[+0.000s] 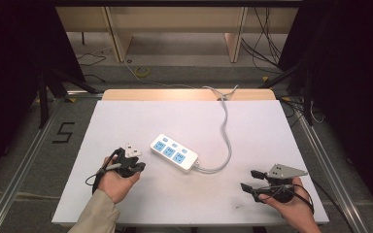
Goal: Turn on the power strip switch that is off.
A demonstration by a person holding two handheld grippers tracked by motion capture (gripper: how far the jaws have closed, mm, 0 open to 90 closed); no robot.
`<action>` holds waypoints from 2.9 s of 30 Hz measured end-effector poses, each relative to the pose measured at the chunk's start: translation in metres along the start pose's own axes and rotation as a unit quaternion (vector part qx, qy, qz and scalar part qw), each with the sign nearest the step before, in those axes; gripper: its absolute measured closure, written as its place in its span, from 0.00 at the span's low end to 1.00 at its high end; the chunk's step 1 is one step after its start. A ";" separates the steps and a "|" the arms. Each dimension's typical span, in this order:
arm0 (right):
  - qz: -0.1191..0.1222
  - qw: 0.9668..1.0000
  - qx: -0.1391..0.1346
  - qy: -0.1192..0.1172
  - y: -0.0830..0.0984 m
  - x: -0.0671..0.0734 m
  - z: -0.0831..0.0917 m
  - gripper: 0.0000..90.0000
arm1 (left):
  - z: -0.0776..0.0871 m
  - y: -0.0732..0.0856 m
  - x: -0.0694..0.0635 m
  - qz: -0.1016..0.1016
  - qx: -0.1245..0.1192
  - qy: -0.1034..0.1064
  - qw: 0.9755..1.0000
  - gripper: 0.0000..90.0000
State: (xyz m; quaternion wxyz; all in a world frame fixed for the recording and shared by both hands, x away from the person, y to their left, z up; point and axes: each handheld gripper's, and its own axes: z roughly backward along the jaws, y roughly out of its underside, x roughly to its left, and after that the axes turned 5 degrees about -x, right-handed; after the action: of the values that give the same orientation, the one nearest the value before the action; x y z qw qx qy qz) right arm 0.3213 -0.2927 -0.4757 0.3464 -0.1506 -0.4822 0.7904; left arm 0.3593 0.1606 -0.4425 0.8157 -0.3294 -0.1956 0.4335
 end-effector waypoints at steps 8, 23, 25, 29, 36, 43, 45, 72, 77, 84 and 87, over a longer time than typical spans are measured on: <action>0.000 1.000 -0.001 0.001 0.000 0.000 0.000 0.39 | -0.004 -0.011 0.001 0.002 0.003 0.001 1.000 1.00; -0.001 1.000 -0.002 0.003 0.000 -0.001 0.001 0.39 | -0.013 -0.028 0.004 0.001 0.012 -0.001 1.000 1.00; -0.002 1.000 0.000 0.002 0.000 -0.001 0.000 0.39 | -0.015 -0.030 0.005 0.000 0.016 -0.001 1.000 1.00; -0.002 1.000 -0.001 0.002 0.000 -0.001 0.000 0.39 | -0.016 -0.032 0.006 0.000 0.017 -0.002 1.000 1.00; -0.001 1.000 0.000 0.003 0.000 -0.001 0.001 0.39 | -0.018 -0.040 0.006 -0.004 0.020 -0.001 1.000 1.00; -0.002 1.000 0.001 0.004 0.000 -0.002 0.000 0.39 | -0.021 -0.046 0.007 -0.007 0.024 -0.002 1.000 1.00; -0.003 1.000 0.002 0.004 0.000 -0.001 0.000 0.39 | -0.022 -0.048 0.007 -0.008 0.025 -0.001 1.000 1.00; -0.003 1.000 0.000 0.004 0.000 -0.002 0.000 0.39 | -0.034 -0.072 0.006 -0.022 0.035 -0.001 0.999 1.00; -0.002 1.000 0.000 0.004 0.000 -0.002 0.000 0.39 | -0.036 -0.077 0.006 -0.023 0.037 -0.002 0.999 1.00; -0.003 1.000 0.001 0.004 0.000 -0.002 0.000 0.38 | -0.039 -0.081 0.007 -0.025 0.041 -0.001 0.999 1.00; -0.004 1.000 0.001 0.004 0.000 -0.002 -0.001 0.38 | -0.040 -0.083 0.007 -0.026 0.043 -0.003 0.999 1.00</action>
State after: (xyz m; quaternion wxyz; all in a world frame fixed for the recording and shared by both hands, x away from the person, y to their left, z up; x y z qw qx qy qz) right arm 0.3230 -0.2937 -0.4761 0.3519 -0.1513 -0.4810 0.7886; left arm 0.4356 0.1178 -0.4123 0.8395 -0.2877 -0.1871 0.4213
